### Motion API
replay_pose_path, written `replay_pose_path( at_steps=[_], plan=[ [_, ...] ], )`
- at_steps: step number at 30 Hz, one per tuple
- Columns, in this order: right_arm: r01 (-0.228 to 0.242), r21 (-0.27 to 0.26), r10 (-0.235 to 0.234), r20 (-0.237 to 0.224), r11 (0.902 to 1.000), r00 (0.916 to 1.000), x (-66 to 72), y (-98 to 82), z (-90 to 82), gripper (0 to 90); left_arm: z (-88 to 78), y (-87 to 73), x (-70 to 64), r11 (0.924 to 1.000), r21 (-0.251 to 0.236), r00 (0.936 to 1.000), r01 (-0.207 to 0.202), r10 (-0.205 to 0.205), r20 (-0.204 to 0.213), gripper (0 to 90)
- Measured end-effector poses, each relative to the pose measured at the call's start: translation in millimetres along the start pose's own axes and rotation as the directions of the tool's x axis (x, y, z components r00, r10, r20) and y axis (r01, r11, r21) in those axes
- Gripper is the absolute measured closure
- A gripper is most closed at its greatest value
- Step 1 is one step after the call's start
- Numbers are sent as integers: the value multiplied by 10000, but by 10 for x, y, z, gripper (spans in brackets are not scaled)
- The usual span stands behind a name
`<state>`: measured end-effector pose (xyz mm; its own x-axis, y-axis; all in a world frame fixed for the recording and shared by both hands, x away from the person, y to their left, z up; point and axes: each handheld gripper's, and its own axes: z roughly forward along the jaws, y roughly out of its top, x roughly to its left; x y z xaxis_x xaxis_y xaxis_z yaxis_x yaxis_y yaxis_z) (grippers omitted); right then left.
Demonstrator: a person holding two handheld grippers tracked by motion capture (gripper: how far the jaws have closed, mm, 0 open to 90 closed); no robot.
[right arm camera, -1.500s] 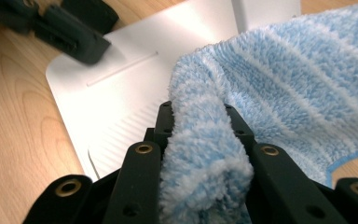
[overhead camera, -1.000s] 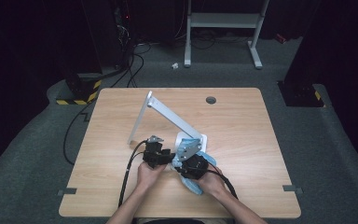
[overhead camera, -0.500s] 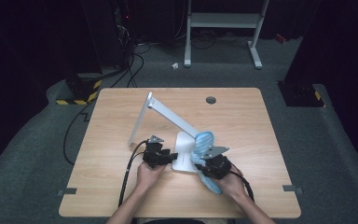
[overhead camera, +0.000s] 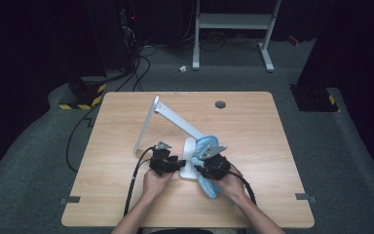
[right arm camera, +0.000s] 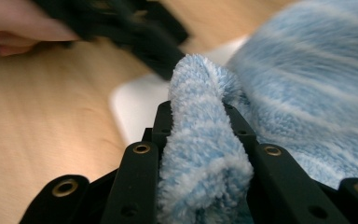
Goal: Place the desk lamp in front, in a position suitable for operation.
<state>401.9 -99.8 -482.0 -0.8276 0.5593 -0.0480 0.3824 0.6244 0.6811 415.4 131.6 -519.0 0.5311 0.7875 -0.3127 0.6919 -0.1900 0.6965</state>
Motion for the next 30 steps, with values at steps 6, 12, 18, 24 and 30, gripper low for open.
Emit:
replay_pose_path(
  at_steps=[6, 12, 18, 24, 30],
  plan=[
    [-1602, 73, 1587, 987, 9871, 9824, -476, -314, -189, 703, 2, 0, 5, 10000, -23, 10000, 78, -78, 54, 525],
    [-1520, 181, 1501, 801, 9882, 9854, -404, -363, -113, 705, 13, 1, -22, 9999, -106, 9999, 24, -23, 135, 558],
    [-1090, 193, 1087, 159, 9939, 9939, -183, -367, -132, 716, 17, 71, -52, 9990, 243, 9992, -374, 378, -151, 543],
    [-531, 309, 536, -165, 9981, 9984, 19, -329, -139, 718, -21, 72, 19, 9991, 306, 9995, -290, 295, -147, 539],
    [-2288, 83, 2272, 867, 9734, 9700, -485, -180, -105, 690, -23, 68, -3, 9987, 284, 9988, -420, 426, -221, 540]
  ],
)
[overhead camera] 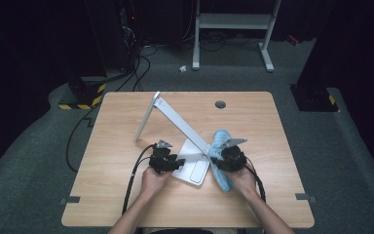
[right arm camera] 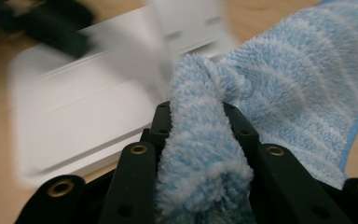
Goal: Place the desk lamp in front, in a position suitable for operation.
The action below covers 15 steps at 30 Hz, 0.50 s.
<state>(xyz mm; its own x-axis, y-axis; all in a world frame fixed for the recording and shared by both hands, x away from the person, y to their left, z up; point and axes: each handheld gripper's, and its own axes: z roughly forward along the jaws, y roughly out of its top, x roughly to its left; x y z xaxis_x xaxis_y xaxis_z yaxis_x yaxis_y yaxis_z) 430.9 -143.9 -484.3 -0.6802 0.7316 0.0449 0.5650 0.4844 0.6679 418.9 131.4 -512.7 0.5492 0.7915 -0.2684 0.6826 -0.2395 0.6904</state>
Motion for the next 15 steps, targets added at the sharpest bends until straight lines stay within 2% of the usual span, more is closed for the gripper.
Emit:
replay_pose_path(
  at_steps=[1, 2, 5, 6, 9, 11, 15],
  plan=[
    [-110, 39, 110, 122, 9999, 9999, -61, 36, 31, 690, 0, -1, 0, 10000, -5, 10000, -7, 7, 0, 540],
    [-426, 139, 424, 176, 9990, 9989, -155, 96, 98, 690, 0, -1, 0, 10000, -3, 10000, -12, 12, 0, 540],
    [-654, 177, 654, 36, 9977, 9979, -234, 151, 192, 687, 0, 0, 2, 10000, 0, 10000, -20, 20, 18, 540],
    [-587, 152, 588, -46, 9982, 9983, -236, 157, 204, 689, 0, 0, 3, 10000, -3, 10000, -28, 28, 26, 540],
    [-160, 334, 166, -170, 9993, 9997, -147, 134, 192, 701, 1, -1, 6, 10000, -11, 10000, -50, 51, 44, 540],
    [346, 446, -343, -67, 9984, 9994, -48, 108, 171, 704, 5, 0, 9, 10000, -36, 10000, -61, 62, 22, 538],
    [1145, 572, -1141, -104, 9918, 9934, 173, 31, 107, 709, 18, 1, 5, 9999, -118, 10000, -13, 13, -6, 536]
  ],
)
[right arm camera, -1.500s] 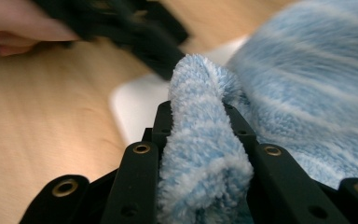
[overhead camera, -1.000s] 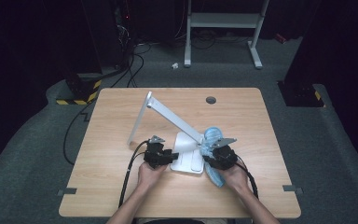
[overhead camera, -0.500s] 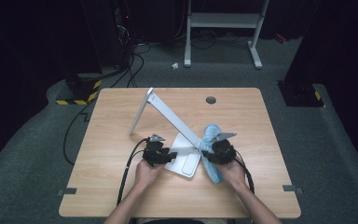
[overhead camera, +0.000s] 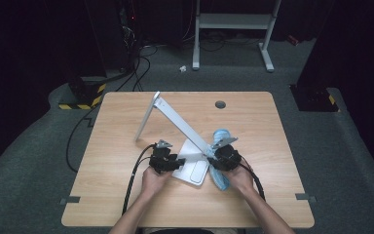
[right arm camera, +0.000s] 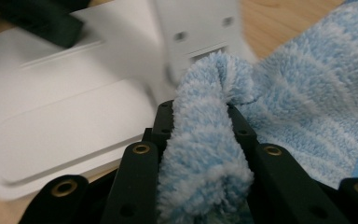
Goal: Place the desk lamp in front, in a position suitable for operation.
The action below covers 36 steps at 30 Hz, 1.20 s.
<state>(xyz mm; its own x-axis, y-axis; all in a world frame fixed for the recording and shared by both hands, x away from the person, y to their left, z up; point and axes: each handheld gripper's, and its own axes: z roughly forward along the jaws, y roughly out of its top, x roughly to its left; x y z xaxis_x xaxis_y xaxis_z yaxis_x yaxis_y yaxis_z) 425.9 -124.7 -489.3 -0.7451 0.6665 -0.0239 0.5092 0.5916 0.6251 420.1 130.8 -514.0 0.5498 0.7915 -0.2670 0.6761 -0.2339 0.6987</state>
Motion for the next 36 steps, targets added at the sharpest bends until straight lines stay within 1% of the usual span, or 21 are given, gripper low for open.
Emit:
replay_pose_path(
  at_steps=[3, 4, 6, 7, 8, 9, 11, 12, 14, 16, 20, 23, 24, 27, 29, 31, 32, 33, 34, 35, 36],
  plan=[
    [438, -21, -438, -321, 9990, 9985, 136, -54, -51, 714, 3, 1, 9, 10000, -25, 10000, -19, 19, 22, 534],
    [665, -27, -665, -364, 9978, 9971, 156, -61, -67, 716, 3, 1, 9, 10000, -27, 10000, -24, 24, 21, 534],
    [680, -26, -681, -339, 9977, 9971, 134, -51, -92, 716, -3, -1, -12, 10000, -41, 9999, -90, 89, -62, 535],
    [462, -113, -465, -276, 9989, 9985, 90, -38, -100, 713, -19, -3, -39, 9996, -8, 9992, -280, 279, -272, 541],
    [-41, -207, 37, -210, 9998, 9998, 15, -25, -116, 709, -33, -5, -57, 9991, 36, 9980, -430, 431, -469, 541],
    [-252, -249, 248, -187, 9994, 9995, -39, -18, -116, 707, -46, -10, -82, 9990, 115, 9976, -438, 443, -523, 524],
    [-615, -319, 622, 214, 9976, 9978, -164, 0, -106, 704, -108, -29, -98, 9992, 23, 9980, -401, 402, -478, 470],
    [-792, -300, 800, 284, 9964, 9964, -227, 13, -94, 702, -150, -44, -105, 9993, -73, 9982, -354, 350, -487, 465],
    [-1101, -378, 1118, 446, 9932, 9927, -319, 23, -72, 695, -238, -74, -113, 9996, -73, 9977, -279, 274, -615, 452],
    [-1224, -335, 1242, 566, 9919, 9906, -382, 43, -36, 689, -323, -121, -135, 9999, -17, 9975, -130, 128, -693, 437],
    [-1371, -559, 1404, 591, 9890, 9883, -445, 86, 12, 684, -452, -262, -219, 9993, 303, 9969, -238, 260, -741, 431],
    [-1543, -527, 1570, 535, 9866, 9861, -488, 66, 80, 675, -502, -364, -299, 9985, 485, 9975, -270, 301, -639, 431],
    [-1553, -540, 1583, 571, 9864, 9857, -501, 62, 89, 672, -512, -391, -327, 9977, 571, 9971, -360, 396, -642, 431],
    [-1793, -797, 1845, 633, 9806, 9808, -549, 66, 96, 672, -498, -440, -404, 9959, 777, 9962, -456, 511, -699, 436],
    [-1900, -686, 1945, 661, 9794, 9787, -578, 104, 104, 670, -463, -451, -437, 9949, 880, 9958, -486, 551, -727, 444],
    [-1909, -753, 1960, 674, 9787, 9783, -595, 147, 110, 670, -429, -456, -456, 9946, 934, 9962, -448, 515, -709, 447],
    [-1874, -914, 1937, 658, 9780, 9789, -608, 168, 116, 670, -419, -458, -459, 9944, 955, 9964, -450, 516, -679, 448],
    [-1967, -919, 2025, 578, 9761, 9776, -618, 178, 129, 669, -403, -461, -465, 9944, 971, 9967, -415, 480, -659, 448],
    [-2016, -783, 2060, 529, 9763, 9771, -634, 192, 153, 667, -399, -463, -471, 9948, 916, 9964, -440, 503, -680, 449],
    [-2084, -718, 2126, 578, 9754, 9754, -637, 204, 177, 666, -399, -460, -473, 9950, 900, 9965, -434, 495, -668, 453],
    [-2052, -700, 2094, 595, 9762, 9760, -645, 215, 199, 665, -399, -458, -472, 9953, 882, 9968, -404, 463, -659, 455]
  ],
)
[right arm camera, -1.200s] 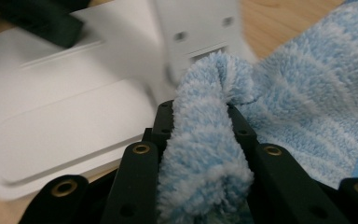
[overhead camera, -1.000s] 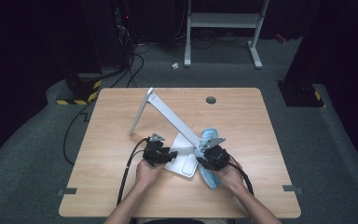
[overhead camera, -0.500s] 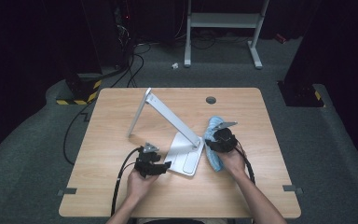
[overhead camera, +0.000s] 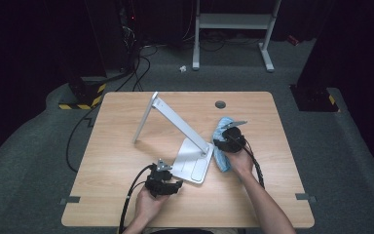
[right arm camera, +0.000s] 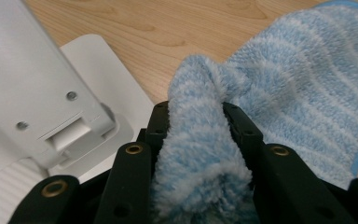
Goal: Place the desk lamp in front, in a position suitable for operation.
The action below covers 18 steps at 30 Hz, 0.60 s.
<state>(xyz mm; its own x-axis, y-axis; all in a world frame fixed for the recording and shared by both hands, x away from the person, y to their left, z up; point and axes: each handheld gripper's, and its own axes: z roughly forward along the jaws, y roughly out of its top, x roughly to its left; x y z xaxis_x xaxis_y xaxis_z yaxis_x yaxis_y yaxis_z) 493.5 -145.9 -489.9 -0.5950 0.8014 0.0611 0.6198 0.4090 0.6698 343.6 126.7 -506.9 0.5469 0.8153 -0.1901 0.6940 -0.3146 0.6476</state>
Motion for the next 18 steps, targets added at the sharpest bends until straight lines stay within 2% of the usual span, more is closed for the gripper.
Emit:
replay_pose_path(
  at_steps=[3, 5, 7, 10, 11, 13, 14, 16, 18],
  plan=[
    [10, 96, -8, -178, 10000, 9998, -9, 30, 59, 663, -1, 5, 8, 10000, -62, 10000, 75, -75, 29, 461],
    [-180, 222, 197, -799, 9996, 9966, -17, 17, 108, 676, -4, 16, 27, 9997, -175, 9998, 189, -187, 101, 462],
    [-217, 289, 243, -952, 9993, 9952, -22, 15, 103, 690, -11, 40, 45, 9994, -247, 9996, 250, -247, 104, 458],
    [-142, 471, 201, -1272, 9988, 9917, -25, 10, 87, 704, -28, 112, 78, 9994, -295, 9997, 161, -167, -175, 442],
    [-129, 560, 203, -1340, 9983, 9908, -16, 5, 75, 706, -22, 127, 100, 9989, -395, 9997, 244, -246, -44, 441],
    [-14, 712, 132, -1658, 9975, 9861, 6, -6, 61, 708, 5, 152, 143, 9978, -554, 9993, 376, -380, -61, 444],
    [236, 787, -90, -1809, 9966, 9835, 50, -16, 47, 709, 16, 159, 153, 9972, -629, 9991, 402, -410, -112, 445],
    [634, 807, -484, -1753, 9947, 9833, 133, -38, 17, 709, 39, 182, 173, 9970, -710, 9990, 299, -323, -319, 449],
    [661, 786, -516, -1739, 9947, 9834, 192, -84, -18, 708, 48, 192, 187, 9968, -742, 9988, 291, -319, -368, 454]
  ],
)
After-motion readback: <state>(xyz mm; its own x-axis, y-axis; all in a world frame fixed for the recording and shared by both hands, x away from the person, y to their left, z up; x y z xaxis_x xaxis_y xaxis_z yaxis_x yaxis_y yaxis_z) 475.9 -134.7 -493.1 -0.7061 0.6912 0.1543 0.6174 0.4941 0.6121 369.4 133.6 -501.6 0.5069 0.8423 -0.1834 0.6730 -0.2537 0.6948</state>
